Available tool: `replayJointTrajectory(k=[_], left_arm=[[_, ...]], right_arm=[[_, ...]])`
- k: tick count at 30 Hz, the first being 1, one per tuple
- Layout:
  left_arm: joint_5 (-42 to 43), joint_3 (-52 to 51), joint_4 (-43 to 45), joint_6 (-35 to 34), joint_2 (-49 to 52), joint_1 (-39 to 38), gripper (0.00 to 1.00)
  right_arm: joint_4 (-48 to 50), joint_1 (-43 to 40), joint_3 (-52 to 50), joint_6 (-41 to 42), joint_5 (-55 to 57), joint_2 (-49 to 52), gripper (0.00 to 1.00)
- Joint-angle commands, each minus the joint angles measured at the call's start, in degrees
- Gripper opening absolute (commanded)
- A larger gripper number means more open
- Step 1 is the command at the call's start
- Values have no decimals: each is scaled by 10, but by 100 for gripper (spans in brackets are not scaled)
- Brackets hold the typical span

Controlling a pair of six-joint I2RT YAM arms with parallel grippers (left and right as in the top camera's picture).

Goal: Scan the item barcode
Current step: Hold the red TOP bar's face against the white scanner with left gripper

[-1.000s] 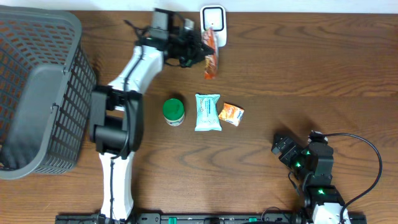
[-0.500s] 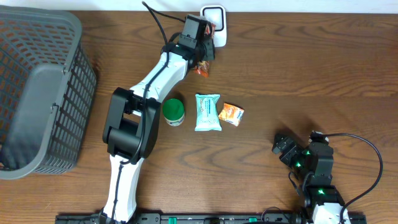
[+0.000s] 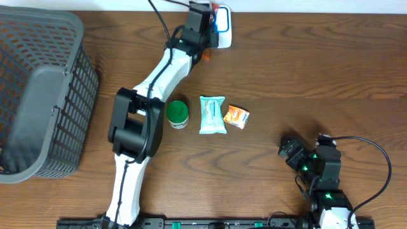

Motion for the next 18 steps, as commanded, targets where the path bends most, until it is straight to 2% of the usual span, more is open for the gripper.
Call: replayJointTrajectory(k=[1, 5, 18], left_arm=[[15, 76, -28, 14, 46, 0, 7], [15, 137, -84, 13, 78, -1, 7], [71, 140, -113, 7, 80, -1, 7]], right_arm=[[-39, 5, -41, 10, 28, 20, 99], [-39, 5, -41, 10, 36, 20, 99], [-39, 5, -41, 11, 37, 20, 99]])
